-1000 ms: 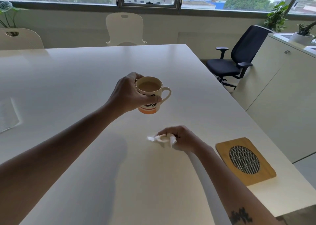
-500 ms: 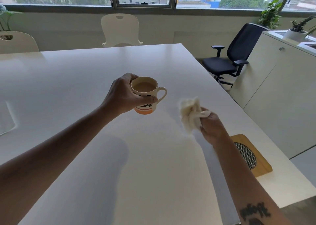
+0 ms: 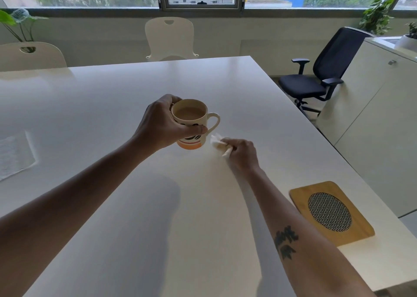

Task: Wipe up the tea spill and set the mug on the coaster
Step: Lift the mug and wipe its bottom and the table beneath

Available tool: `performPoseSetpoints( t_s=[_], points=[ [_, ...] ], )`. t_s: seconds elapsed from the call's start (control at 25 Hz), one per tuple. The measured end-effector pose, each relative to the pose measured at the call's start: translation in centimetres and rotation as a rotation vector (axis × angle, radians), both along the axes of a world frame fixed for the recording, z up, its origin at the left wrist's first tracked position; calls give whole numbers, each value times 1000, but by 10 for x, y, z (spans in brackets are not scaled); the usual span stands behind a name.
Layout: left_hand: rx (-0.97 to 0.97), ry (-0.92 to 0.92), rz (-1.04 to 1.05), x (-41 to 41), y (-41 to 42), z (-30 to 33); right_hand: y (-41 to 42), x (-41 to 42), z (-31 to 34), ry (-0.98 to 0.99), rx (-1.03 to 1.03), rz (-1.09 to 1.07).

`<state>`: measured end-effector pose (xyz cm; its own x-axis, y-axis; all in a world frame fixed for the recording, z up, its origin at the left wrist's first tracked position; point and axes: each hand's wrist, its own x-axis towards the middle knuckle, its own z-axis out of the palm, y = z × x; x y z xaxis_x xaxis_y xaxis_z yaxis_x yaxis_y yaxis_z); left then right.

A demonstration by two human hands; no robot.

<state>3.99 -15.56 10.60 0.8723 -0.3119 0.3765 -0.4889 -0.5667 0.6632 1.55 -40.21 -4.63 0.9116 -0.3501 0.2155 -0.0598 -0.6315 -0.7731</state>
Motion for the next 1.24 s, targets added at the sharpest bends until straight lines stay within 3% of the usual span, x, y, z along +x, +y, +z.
performPoseSetpoints(
  t_s=[0.12, 0.44, 0.52, 0.64, 0.76, 0.88, 0.92, 1.04, 1.24],
  points=[
    [-1, -11, 15, 2, 3, 1, 16, -8, -5, 16, -193, 123],
    [-6, 3, 15, 4, 0, -1, 28, -73, 7, 52, -378, 465],
    [-7, 3, 7, 3, -2, -2, 16, -83, 20, 174, -307, 554],
    [-9, 9, 9, 2, -3, -2, -15, -95, 42, 432, -15, 654],
    [-6, 11, 7, 1, -2, -2, -52, -101, 46, 386, 408, 486],
    [-3, 5, -2, -2, -1, -2, -86, -94, 43, 130, 663, 95],
    [-4, 2, -3, -2, -1, -3, -94, -90, 41, 17, 599, -57],
    [-7, -3, -7, -5, 0, -3, -105, -73, 29, -204, 56, -442],
    [0, 0, -10, -9, 1, -4, -67, -35, 15, -30, -117, -340]
  ],
)
